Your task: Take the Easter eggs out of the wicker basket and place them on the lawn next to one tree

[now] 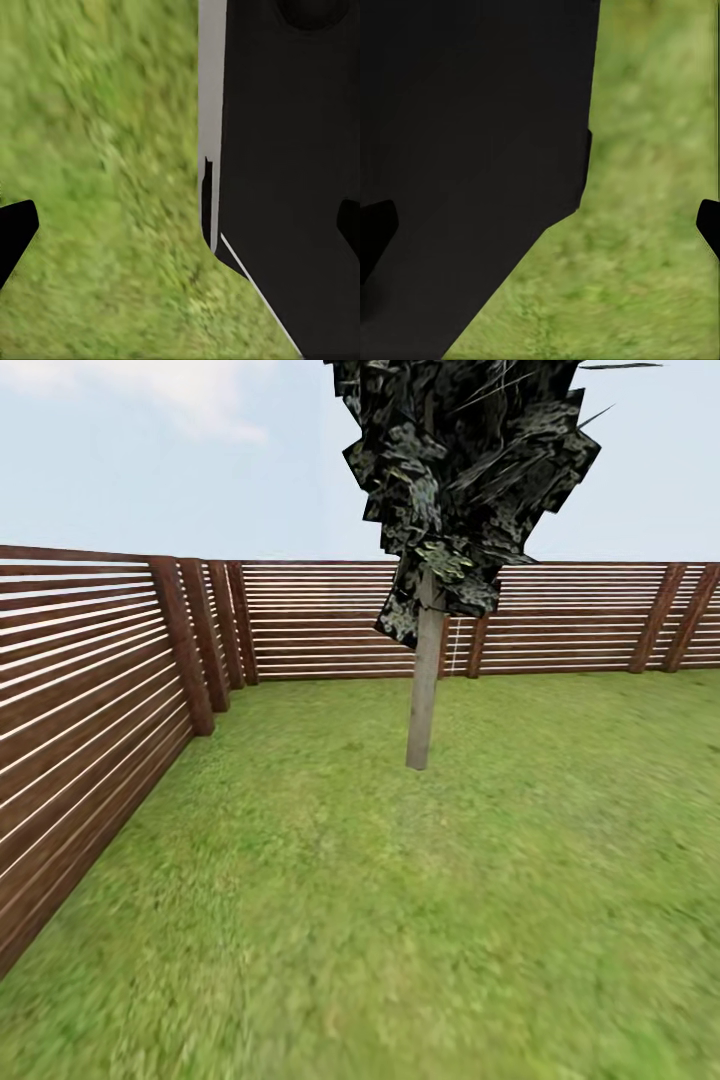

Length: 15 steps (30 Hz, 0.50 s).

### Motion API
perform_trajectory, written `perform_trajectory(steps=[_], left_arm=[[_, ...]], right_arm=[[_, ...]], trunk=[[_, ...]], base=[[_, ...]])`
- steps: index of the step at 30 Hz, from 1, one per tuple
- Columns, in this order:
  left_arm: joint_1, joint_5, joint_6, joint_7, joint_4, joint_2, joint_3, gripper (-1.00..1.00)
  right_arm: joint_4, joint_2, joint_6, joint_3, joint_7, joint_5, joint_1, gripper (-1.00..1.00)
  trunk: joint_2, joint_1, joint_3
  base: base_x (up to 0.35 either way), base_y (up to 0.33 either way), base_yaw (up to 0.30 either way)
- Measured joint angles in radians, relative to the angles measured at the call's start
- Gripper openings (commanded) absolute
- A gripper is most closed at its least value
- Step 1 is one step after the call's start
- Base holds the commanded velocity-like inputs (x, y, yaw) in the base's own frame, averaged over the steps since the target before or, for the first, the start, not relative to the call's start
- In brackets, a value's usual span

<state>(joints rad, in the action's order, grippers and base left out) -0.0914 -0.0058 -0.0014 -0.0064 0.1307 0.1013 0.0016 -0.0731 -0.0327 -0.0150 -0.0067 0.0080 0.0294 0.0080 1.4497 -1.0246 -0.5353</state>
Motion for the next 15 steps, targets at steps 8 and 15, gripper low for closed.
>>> perform_trajectory(steps=[8, 15], left_arm=[[0.0, 0.003, -0.001, 0.0, -0.001, -0.001, -0.001, 1.0], [0.0, 0.001, 0.0, 0.0, -0.001, 0.0, -0.001, 1.0]], right_arm=[[0.0, -0.001, 0.0, -0.001, 0.0, -0.002, 0.0, 1.0], [0.0, -0.001, -0.001, 0.001, 0.006, 0.0, 0.0, 1.0]], trunk=[[0.0, 0.0, 0.0], [0.0, 0.0, 0.0]], base=[[0.026, 0.001, -0.001], [0.176, 0.0, -0.182]])
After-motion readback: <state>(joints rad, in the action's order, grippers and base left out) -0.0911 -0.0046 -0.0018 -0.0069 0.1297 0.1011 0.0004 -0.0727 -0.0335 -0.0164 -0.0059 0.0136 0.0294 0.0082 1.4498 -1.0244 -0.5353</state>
